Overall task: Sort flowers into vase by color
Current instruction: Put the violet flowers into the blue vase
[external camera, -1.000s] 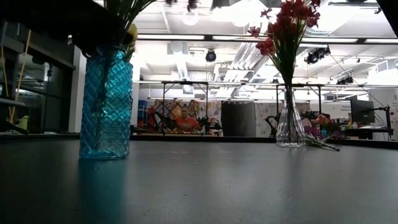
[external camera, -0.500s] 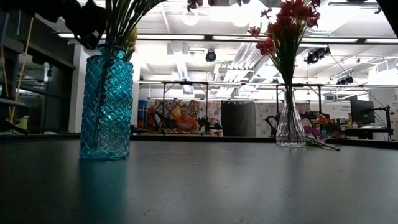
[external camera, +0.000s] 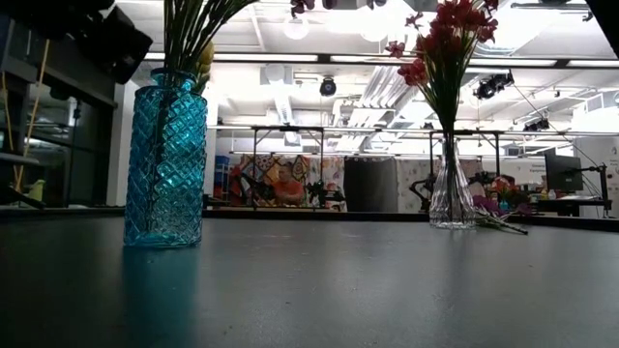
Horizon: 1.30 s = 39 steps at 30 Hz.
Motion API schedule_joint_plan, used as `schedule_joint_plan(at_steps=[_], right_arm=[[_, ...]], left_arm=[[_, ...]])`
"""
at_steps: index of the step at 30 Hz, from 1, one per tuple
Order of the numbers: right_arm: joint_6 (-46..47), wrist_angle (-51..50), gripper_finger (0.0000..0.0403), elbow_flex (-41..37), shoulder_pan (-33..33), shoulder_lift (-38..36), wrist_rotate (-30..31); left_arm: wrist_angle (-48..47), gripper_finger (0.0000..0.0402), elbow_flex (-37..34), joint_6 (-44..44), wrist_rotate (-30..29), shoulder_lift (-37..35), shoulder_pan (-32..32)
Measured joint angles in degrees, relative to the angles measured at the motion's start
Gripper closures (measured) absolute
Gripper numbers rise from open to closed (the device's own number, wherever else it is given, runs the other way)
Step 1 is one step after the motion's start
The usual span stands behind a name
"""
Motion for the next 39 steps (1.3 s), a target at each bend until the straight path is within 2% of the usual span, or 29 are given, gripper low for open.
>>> schedule_joint_plan(at_steps=[5, 8, 11, 14, 16, 22, 30, 35, 39], right_arm=[[0.0, -1.6, 0.0128, 0.0, 0.0, -0.1, 0.0], [-0.7, -5.5, 0.0128, 0.0, 0.0, -1.0, -0.3], [-2.7, -12.8, 0.0128, -0.1, 0.0, -3.5, 0.3], [-3.4, -21.2, 0.0128, 0.0, -0.5, -6.9, 2.8], [-3.5, -26.7, 0.0128, 0.0, -1.1, -9.2, 4.5], [-2.5, -44.5, 0.0128, 0.0, -3.2, -17.2, 13.2], [1.7, -60.2, 0.0128, 0.0, -8.9, -26.1, 27.3], [8.6, -65.3, 0.0128, 0.0, -15.2, -29.4, 37.3], [18.2, -72.2, 0.0128, 0.0, -22.9, -30.3, 43.4]], left_arm=[[-0.7, 0.0218, 0.0, 0.0, 0.0, -1.4, 0.0], [-2.3, 0.0242, 0.0, 0.0, 0.0, -1.9, -0.4], [-4.9, 0.0292, 0.1, -1.3, -0.5, -2.3, -1.6], [-7.7, 0.0368, 0.1, -3.5, -1.6, -2.9, -2.7], [-9.3, 0.0391, 0.1, -5.2, -2.2, -3.5, -2.9], [-11.4, 0.04, 0.1, -7.4, -8.6, -4.8, -2.5], [-10.5, 0.0401, 0.1, -7.4, -9.8, -5.3, 0.8], [-9.4, 0.0401, 0.1, -7.4, -9.8, -5.3, 2.4], [-9.4, 0.0401, 0.1, -7.6, -9.8, -5.2, 3.0]])
